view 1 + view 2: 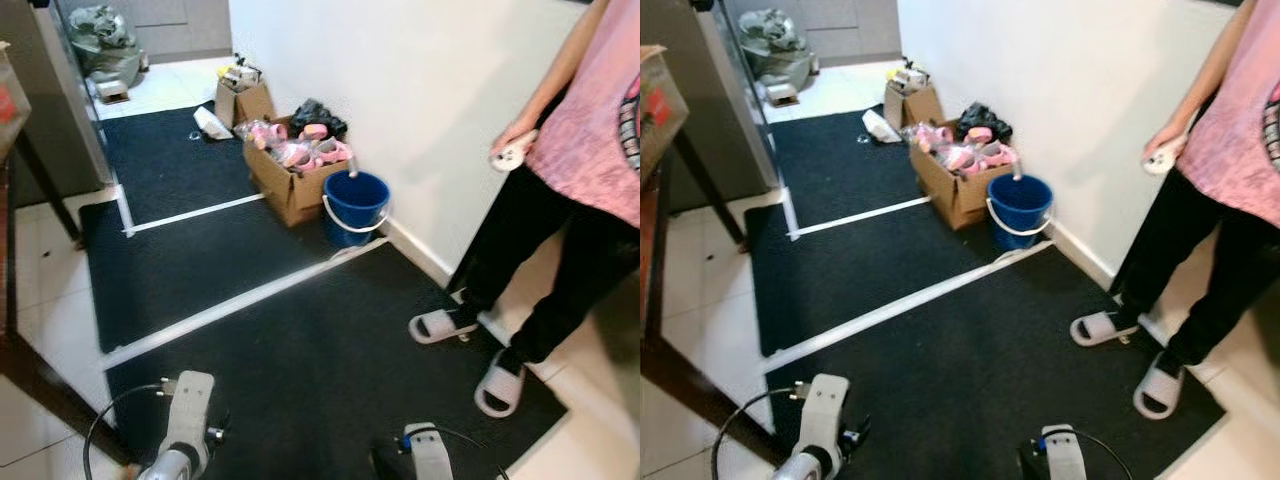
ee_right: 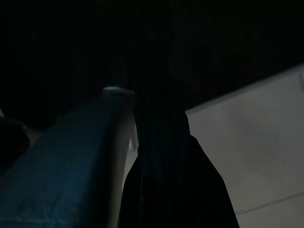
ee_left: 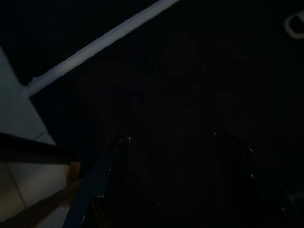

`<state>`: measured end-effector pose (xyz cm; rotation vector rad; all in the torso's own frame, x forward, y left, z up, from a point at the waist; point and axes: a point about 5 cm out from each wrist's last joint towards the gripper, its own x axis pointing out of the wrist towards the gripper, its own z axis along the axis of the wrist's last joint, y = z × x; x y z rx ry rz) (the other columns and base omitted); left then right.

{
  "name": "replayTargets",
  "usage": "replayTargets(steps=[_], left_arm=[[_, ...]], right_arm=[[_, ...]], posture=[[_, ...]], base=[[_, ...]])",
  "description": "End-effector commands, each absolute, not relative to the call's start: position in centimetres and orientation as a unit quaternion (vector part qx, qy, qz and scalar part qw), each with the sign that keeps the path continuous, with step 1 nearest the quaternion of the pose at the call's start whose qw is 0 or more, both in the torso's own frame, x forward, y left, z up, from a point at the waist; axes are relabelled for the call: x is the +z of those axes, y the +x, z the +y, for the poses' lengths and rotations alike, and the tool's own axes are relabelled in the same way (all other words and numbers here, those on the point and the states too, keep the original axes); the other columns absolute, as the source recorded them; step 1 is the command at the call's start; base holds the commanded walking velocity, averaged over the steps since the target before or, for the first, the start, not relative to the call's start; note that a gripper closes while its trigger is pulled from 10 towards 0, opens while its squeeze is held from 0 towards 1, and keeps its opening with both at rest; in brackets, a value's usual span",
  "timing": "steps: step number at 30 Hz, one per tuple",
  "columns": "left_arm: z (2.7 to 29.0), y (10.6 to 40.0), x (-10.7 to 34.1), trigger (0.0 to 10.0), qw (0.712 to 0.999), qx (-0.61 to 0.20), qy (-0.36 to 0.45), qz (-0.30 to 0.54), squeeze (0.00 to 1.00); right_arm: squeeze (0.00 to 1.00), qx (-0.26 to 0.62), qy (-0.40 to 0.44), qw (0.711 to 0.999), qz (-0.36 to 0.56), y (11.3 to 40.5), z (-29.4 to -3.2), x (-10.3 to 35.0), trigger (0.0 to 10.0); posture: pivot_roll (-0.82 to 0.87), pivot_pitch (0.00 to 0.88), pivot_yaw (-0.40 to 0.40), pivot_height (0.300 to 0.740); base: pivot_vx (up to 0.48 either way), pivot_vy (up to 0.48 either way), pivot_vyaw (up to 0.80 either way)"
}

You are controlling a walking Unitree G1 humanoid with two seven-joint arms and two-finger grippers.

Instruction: Picking trash to rubbish bin

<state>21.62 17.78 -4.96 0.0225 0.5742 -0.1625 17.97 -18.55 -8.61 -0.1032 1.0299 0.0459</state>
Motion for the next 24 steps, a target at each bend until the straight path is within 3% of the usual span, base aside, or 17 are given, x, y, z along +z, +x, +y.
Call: replayTargets(steps=[1,24], left_arm=[[17.42,21.28,-5.21,10.0,0.955,-0.084,0.002,0.286,0.0],[17.03,22.13,-4.73,10.0,0.958,-0.086,0.0,0.273,0.0]], right_arm=[[0.0,0.02,-0.058,0.868,0.493,17.8,-18.84,-8.65,10.0],[0.0,0.019,-0.06,0.877,0.477,18.65,-18.61,-8.25,10.0]], posture=[[-0.03,0.037,0.0,0.74],[-0.03,0.032,0.003,0.74]], base=[[0.244,0.0,0.0],[0.368,0.0,0.0]])
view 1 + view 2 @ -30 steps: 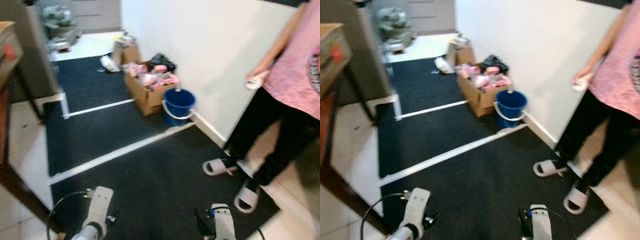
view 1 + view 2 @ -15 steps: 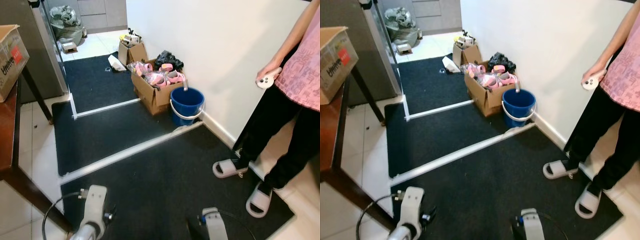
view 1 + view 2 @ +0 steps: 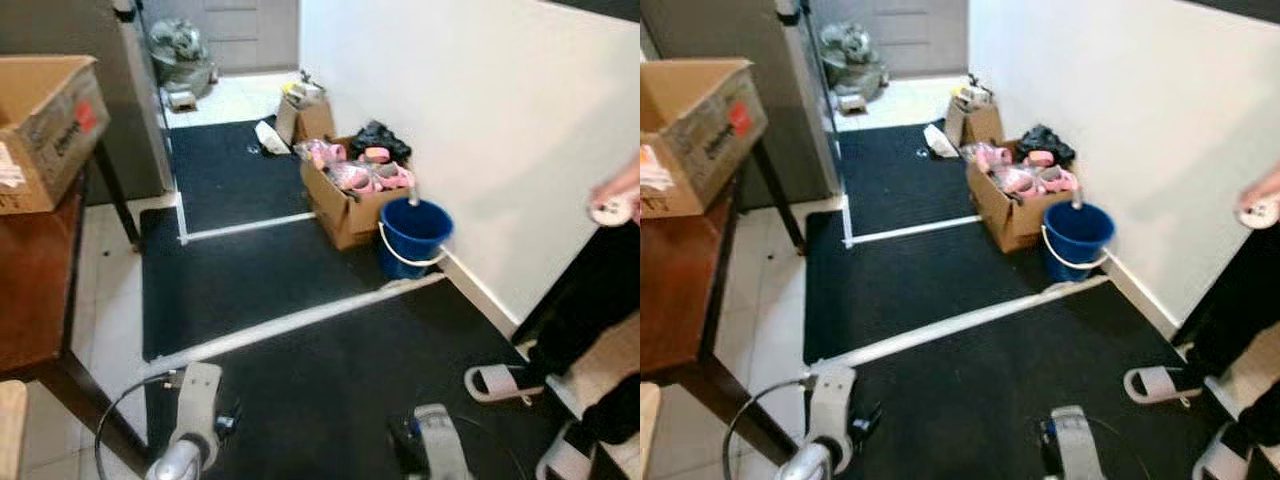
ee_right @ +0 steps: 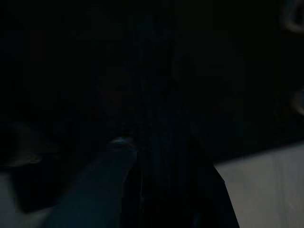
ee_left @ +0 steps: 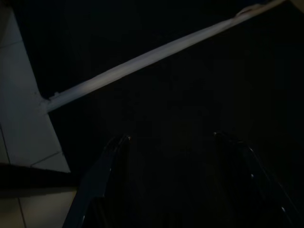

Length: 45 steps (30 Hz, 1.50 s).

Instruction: Picking trash to rubbish bin

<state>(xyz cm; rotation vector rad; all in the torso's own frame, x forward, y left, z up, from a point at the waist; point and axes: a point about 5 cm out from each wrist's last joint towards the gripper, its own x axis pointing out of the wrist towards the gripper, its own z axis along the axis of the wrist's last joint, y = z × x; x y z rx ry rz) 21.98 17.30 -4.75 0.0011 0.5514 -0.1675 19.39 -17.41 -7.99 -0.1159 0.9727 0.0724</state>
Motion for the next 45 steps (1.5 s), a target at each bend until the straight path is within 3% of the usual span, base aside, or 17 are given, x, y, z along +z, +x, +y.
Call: replayTargets(steps=[1,21,36,45], left_arm=[[17.01,22.14,-4.73,10.0,0.958,-0.086,0.0,0.273,0.0],[16.66,22.35,-4.59,10.0,0.959,-0.096,0.006,0.268,0.0],[16.75,22.22,-4.65,10.0,0.959,-0.095,0.008,0.268,0.0],[16.76,22.21,-4.64,10.0,0.959,-0.093,0.007,0.268,0.0]], right_arm=[[0.0,0.018,-0.06,0.877,0.476,18.69,-18.59,-8.23,10.0],[0.0,0.016,-0.054,0.882,0.468,18.98,-18.36,-8.1,10.0],[0.0,0.017,-0.04,0.883,0.467,18.94,-18.12,-8.13,10.0],[0.0,0.033,-0.053,0.879,0.472,18.63,-18.03,-8.29,10.0]], posture=[[-0.03,0.034,0.003,0.74],[-0.02,0.046,0.004,0.74],[-0.02,0.05,0.003,0.74],[-0.02,0.054,0.003,0.74]], base=[[0.364,0.0,0.0],[0.352,0.0,0.0],[0.339,0.0,-0.76],[0.317,0.0,-0.05]])
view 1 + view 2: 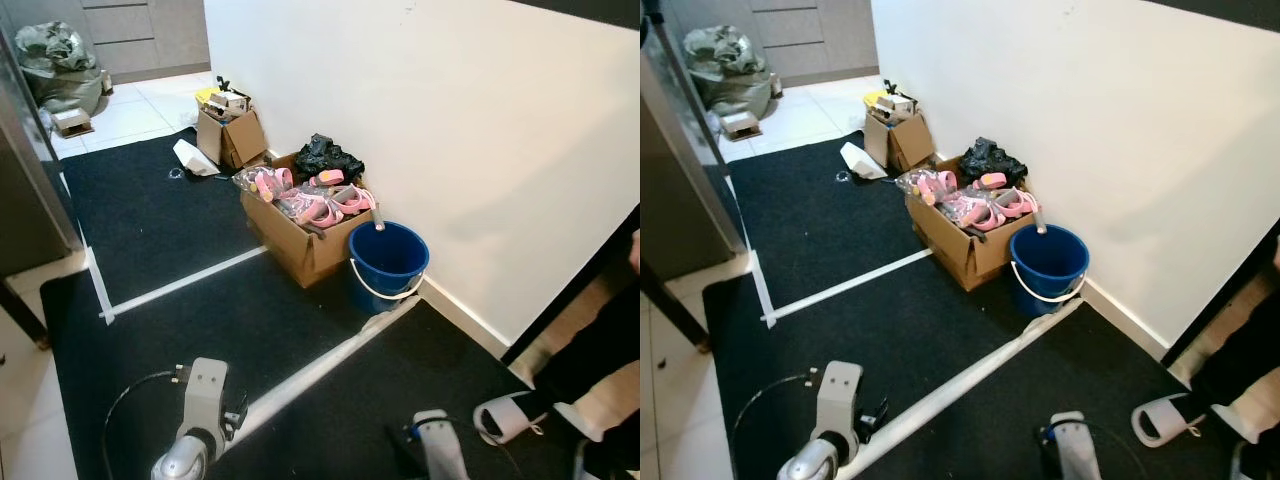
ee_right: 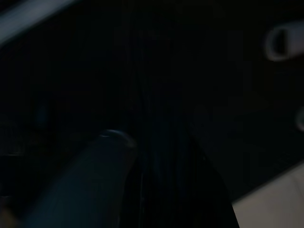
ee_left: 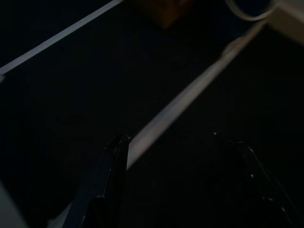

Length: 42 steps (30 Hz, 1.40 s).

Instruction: Picking trash to rubbish bin

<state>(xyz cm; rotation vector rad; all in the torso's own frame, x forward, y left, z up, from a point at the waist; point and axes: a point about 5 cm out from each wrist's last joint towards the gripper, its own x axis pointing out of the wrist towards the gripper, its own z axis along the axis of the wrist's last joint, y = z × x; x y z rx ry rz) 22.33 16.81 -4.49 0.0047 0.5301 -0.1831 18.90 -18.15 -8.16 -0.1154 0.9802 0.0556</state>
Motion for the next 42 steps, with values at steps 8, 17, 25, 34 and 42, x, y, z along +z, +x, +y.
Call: replayTargets(steps=[8,17,25,34,42], left_arm=[[16.78,22.15,-4.62,10.0,0.96,-0.092,0.005,0.266,0.0],[16.73,22.12,-4.64,10.0,0.959,-0.095,0.006,0.266,0.0],[16.81,22.22,-4.54,10.0,0.96,-0.096,0.007,0.264,0.0],[16.77,22.07,-4.64,10.0,0.959,-0.1,0.009,0.267,0.0],[16.77,22.16,-4.58,10.0,0.959,-0.103,0.011,0.265,0.0]], right_arm=[[0.0,0.031,-0.055,0.882,0.467,18.75,-18.03,-8.22,10.0],[0.0,0.023,-0.052,0.885,0.462,18.94,-18.25,-8.09,10.0],[0.0,0.023,-0.05,0.886,0.461,18.77,-18.14,-8.17,10.0],[0.0,0.026,-0.056,0.886,0.459,18.85,-18.18,-8.12,10.0],[0.0,0.03,-0.06,0.886,0.46,18.79,-18.15,-8.15,10.0]], posture=[[-0.03,0.059,0.0,0.74],[-0.03,0.058,0.006,0.74],[-0.03,0.054,0.01,0.74],[-0.03,0.044,0.014,0.74],[-0.03,0.04,0.019,0.74]], base=[[0.311,0.0,0.0],[0.31,0.0,0.0],[0.311,0.0,0.0],[0.311,0.0,0.0],[0.309,0.0,0.0]])
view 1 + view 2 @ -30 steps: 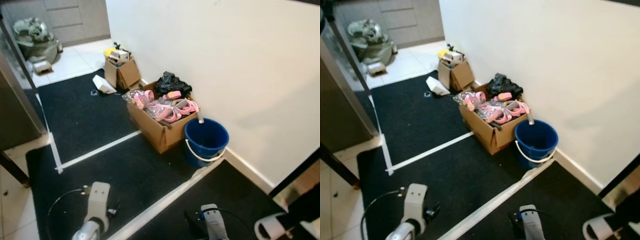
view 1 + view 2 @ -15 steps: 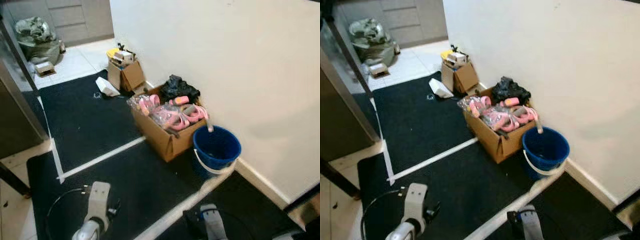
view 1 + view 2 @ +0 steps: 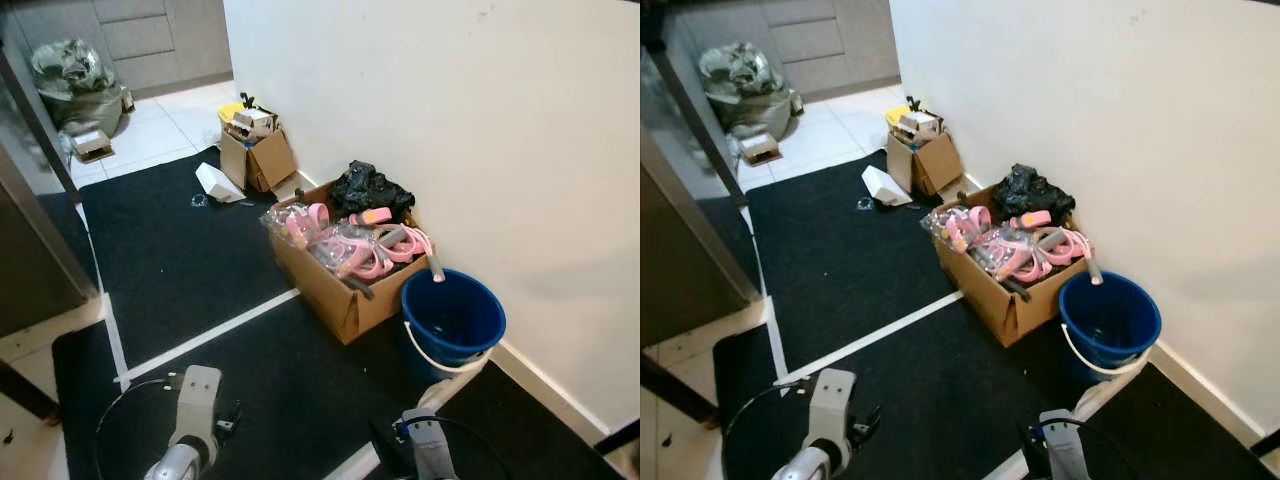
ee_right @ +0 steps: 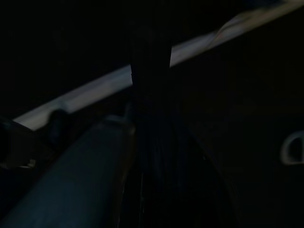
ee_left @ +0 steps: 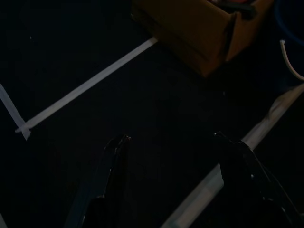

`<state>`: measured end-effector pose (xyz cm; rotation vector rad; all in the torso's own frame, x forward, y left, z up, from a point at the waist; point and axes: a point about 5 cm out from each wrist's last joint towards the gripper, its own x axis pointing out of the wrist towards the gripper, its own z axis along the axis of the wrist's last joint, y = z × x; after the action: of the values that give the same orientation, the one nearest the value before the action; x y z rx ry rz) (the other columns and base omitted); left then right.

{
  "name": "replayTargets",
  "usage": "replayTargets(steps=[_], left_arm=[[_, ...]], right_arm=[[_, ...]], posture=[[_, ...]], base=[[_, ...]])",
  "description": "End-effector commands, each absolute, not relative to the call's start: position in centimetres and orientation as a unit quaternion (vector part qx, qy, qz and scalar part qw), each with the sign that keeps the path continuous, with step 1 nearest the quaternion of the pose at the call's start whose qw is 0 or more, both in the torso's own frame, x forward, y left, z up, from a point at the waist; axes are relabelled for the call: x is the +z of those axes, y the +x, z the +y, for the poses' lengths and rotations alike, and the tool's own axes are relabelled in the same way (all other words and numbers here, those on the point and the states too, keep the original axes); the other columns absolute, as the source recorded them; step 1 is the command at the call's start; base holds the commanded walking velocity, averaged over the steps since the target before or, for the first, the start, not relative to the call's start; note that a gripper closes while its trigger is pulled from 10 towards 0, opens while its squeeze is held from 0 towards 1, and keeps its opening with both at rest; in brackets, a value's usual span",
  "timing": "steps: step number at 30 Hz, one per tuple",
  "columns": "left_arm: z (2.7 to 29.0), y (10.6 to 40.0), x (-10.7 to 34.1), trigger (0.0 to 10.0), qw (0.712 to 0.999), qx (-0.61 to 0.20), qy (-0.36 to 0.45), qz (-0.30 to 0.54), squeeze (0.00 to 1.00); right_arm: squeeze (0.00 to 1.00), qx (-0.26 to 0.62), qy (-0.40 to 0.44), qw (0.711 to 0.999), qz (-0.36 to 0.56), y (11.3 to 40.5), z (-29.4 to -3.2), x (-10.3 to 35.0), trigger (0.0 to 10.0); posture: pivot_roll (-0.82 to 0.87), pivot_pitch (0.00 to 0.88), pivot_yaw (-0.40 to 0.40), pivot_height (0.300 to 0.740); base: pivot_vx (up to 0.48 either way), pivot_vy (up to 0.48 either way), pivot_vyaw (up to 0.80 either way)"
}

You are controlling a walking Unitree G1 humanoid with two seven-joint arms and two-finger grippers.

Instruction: Picking trash to rubbish bin

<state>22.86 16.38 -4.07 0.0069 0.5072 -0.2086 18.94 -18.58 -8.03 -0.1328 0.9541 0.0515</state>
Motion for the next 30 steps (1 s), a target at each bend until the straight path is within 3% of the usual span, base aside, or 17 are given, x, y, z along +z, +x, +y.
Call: replayTargets(steps=[1,25,30], left_arm=[[16.79,22.15,-4.58,10.0,0.959,-0.103,0.011,0.265,0.0],[16.99,22.19,-4.49,10.0,0.959,-0.102,0.012,0.263,0.0],[17.12,22.22,-4.44,10.0,0.961,-0.093,0.011,0.261,0.0]], right_arm=[[0.0,0.03,-0.061,0.885,0.46,18.78,-18.13,-8.16,10.0],[0.0,0.037,-0.065,0.885,0.46,18.71,-17.85,-8.22,10.0],[0.0,0.036,-0.064,0.885,0.459,18.78,-17.88,-8.18,10.0]], posture=[[-0.03,0.041,0.021,0.74],[-0.03,0.046,0.021,0.74],[-0.03,0.052,0.021,0.74]], base=[[0.311,0.0,0.0],[0.309,0.0,0.0],[0.052,0.0,0.0]])
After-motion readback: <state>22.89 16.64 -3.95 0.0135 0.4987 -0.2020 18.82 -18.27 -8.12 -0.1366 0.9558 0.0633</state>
